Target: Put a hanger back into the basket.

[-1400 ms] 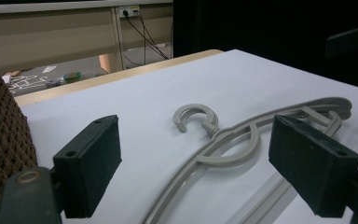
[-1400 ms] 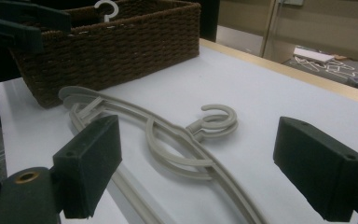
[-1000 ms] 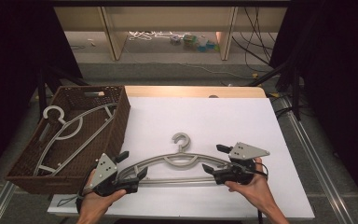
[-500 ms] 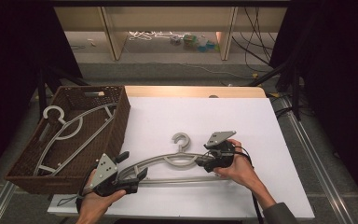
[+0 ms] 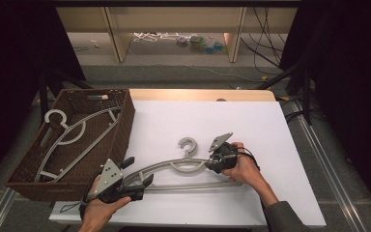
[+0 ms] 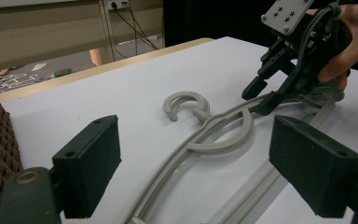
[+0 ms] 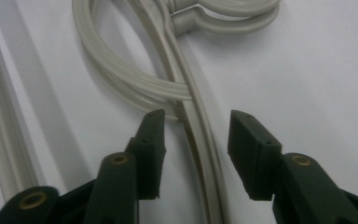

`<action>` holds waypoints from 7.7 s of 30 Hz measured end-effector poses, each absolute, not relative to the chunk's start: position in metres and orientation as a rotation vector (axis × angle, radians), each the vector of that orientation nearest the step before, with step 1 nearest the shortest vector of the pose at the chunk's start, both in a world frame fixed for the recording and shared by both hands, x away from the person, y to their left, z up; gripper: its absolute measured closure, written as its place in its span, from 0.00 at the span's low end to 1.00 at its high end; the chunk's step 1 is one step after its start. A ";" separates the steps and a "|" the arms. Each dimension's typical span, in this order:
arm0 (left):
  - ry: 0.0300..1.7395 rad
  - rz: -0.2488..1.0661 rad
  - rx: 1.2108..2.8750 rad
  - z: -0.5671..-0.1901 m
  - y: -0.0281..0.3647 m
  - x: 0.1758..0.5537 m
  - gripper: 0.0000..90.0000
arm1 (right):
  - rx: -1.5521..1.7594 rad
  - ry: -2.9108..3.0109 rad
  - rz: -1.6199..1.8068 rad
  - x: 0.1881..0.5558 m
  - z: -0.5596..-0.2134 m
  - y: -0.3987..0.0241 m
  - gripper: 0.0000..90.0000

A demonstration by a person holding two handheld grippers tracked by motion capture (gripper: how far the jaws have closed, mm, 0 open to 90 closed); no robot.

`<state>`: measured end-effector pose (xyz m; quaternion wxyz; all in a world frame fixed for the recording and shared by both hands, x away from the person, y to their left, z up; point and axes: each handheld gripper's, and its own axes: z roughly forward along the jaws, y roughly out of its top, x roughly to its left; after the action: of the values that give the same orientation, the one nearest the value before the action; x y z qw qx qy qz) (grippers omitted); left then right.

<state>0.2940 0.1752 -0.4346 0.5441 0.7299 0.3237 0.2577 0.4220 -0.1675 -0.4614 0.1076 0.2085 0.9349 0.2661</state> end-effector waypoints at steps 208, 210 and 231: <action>1.247 0.782 1.963 -0.333 0.385 0.435 0.90 | 0.836 2.124 1.477 0.315 -0.405 -0.219 0.20; 1.258 0.769 1.960 -0.336 0.386 0.435 0.90 | 0.830 2.126 1.482 0.315 -0.406 -0.219 0.20; 1.326 0.719 2.074 -0.374 0.394 0.440 0.90 | 0.844 2.130 1.462 0.315 -0.406 -0.220 0.20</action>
<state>0.4398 0.3940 -0.3738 0.2844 0.7754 0.4955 0.2689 0.3153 -0.2198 -0.4059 0.2102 0.3035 0.7663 0.5258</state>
